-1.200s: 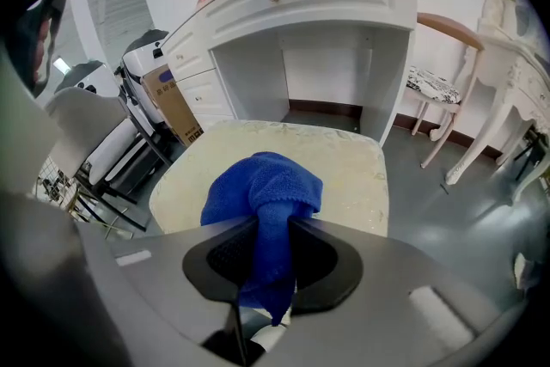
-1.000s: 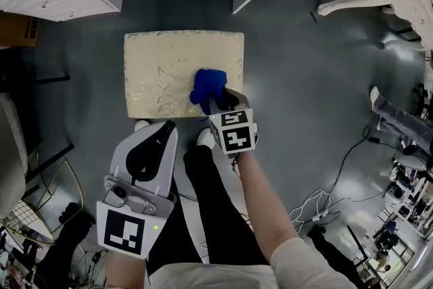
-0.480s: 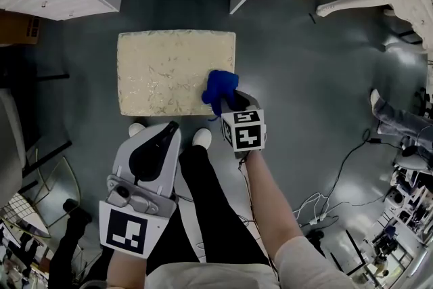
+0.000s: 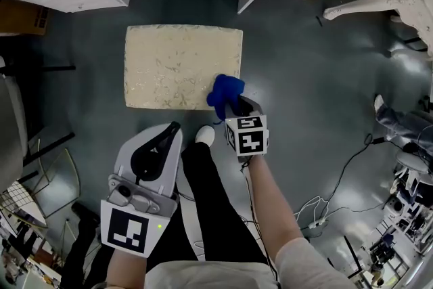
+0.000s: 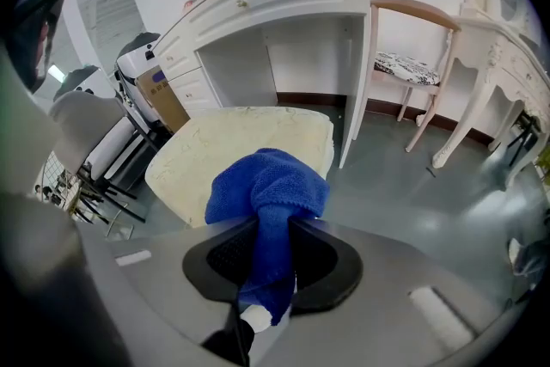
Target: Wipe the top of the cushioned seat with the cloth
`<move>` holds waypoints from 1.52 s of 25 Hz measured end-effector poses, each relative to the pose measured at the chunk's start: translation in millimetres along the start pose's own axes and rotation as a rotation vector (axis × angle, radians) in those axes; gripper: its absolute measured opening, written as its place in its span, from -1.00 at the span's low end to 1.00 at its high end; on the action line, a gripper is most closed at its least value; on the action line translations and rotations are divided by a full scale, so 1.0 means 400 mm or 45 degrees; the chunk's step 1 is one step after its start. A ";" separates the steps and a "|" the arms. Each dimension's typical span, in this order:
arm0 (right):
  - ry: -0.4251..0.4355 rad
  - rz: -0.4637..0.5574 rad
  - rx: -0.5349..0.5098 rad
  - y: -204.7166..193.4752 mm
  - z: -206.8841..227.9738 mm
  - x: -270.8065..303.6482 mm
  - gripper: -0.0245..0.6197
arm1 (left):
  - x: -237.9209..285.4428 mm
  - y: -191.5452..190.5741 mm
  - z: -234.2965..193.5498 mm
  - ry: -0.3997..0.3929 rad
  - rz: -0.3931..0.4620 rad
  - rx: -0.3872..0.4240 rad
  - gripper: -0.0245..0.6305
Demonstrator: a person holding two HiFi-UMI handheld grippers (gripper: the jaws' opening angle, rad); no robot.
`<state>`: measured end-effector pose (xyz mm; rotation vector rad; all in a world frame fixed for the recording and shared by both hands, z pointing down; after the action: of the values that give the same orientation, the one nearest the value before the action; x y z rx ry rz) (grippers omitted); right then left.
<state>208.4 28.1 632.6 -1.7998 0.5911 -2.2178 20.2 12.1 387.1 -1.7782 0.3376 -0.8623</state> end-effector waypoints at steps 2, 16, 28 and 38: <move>0.002 -0.007 -0.005 -0.018 -0.008 -0.005 -0.64 | -0.008 -0.002 0.000 0.003 -0.002 0.002 -0.93; -0.075 0.005 -0.032 -0.070 -0.048 -0.006 -0.64 | -0.090 -0.062 -0.022 0.008 -0.016 -0.024 -0.93; -0.155 0.004 -0.080 -0.047 -0.160 0.015 -0.64 | -0.208 -0.104 -0.110 0.077 0.021 -0.080 -0.93; -0.092 0.008 -0.188 -0.006 -0.347 0.068 -0.64 | -0.328 -0.131 -0.190 0.135 0.035 -0.093 -0.93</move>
<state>67.6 42.0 634.4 -1.9364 0.7622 -2.1455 -133.5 57.9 395.7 -1.7944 0.4669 -0.9370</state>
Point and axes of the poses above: the fingertips, and each gripper's own axes: x forward along the fingers, z to its right, y out of its top, the point moved 7 cm from there along -x, backward along the fingers
